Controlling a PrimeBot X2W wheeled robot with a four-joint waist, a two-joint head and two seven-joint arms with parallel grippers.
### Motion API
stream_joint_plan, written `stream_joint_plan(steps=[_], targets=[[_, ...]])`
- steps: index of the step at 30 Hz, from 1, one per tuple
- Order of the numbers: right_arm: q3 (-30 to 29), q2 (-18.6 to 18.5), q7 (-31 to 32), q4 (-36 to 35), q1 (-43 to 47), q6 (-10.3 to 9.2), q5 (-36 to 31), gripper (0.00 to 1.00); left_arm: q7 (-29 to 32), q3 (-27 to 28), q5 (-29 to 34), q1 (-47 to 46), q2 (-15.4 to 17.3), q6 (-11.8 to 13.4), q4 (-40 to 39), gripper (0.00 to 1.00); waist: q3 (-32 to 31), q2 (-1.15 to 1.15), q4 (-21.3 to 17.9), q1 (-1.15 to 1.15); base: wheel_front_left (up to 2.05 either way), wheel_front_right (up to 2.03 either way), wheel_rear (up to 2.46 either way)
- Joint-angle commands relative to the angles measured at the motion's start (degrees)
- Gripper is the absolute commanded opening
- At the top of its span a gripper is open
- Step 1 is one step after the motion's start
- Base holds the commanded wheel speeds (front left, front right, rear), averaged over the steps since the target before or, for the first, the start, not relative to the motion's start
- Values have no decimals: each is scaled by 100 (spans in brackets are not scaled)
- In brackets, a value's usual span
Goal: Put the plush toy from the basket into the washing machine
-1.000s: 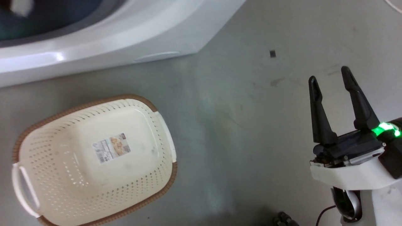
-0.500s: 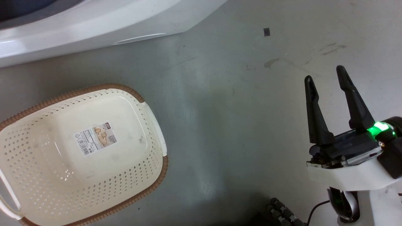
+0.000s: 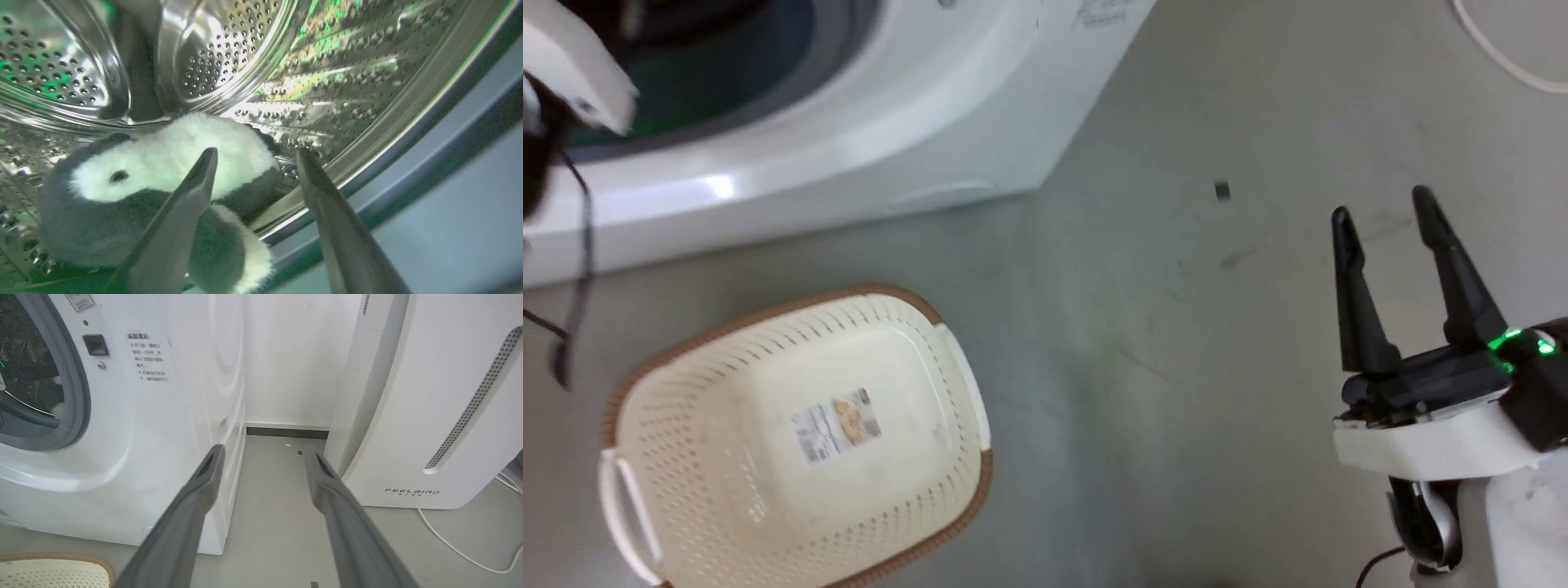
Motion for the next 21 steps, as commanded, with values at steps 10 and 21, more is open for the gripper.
stream_joint_plan(steps=[10,21], targets=[[-104,5,-25,251,636,-5,-273,100,-625,584,-56,2102,-599,814,-1173,100,-1856,0,789,0,0,0,0],[-194,5,-25,400,1197,-5,-406,100,-629,2499,1247,5314,-1500,1731,-3911,100,-2691,0,1192,0,0,0,0]])
